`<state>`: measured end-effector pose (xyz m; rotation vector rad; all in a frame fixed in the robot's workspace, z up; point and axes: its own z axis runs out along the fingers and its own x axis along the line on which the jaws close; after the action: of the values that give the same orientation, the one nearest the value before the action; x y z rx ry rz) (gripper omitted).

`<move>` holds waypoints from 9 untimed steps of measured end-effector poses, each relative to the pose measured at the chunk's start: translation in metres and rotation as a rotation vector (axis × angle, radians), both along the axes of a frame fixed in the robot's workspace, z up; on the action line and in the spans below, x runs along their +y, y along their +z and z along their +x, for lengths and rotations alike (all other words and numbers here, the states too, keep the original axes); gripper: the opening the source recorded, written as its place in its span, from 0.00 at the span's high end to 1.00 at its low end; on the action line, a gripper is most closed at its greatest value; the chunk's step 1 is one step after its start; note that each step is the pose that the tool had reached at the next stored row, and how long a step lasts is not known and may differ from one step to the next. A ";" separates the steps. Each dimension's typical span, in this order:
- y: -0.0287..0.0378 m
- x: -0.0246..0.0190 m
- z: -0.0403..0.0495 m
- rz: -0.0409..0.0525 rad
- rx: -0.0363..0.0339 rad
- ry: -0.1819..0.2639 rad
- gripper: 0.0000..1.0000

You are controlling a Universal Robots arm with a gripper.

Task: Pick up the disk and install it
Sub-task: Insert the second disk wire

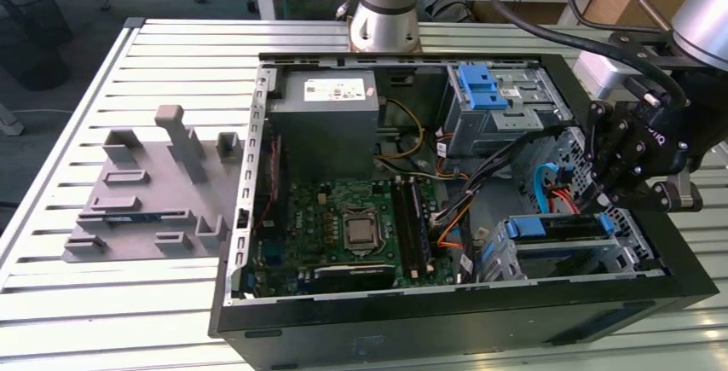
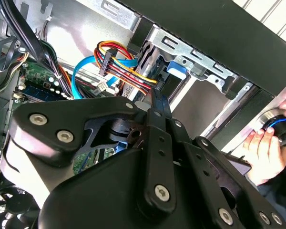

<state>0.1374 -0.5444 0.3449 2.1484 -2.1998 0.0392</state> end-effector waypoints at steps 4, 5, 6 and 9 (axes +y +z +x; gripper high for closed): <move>0.0001 0.0000 -0.0001 0.0000 0.0000 0.000 0.89; 0.0002 0.0000 -0.0006 -0.0001 0.0000 0.000 0.89; 0.0002 0.0000 -0.0011 -0.0001 -0.0002 0.000 0.89; 0.0001 0.0000 -0.0054 0.0001 -0.0056 0.000 0.89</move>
<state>0.1321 -0.5444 0.3450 2.1510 -2.2029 0.0452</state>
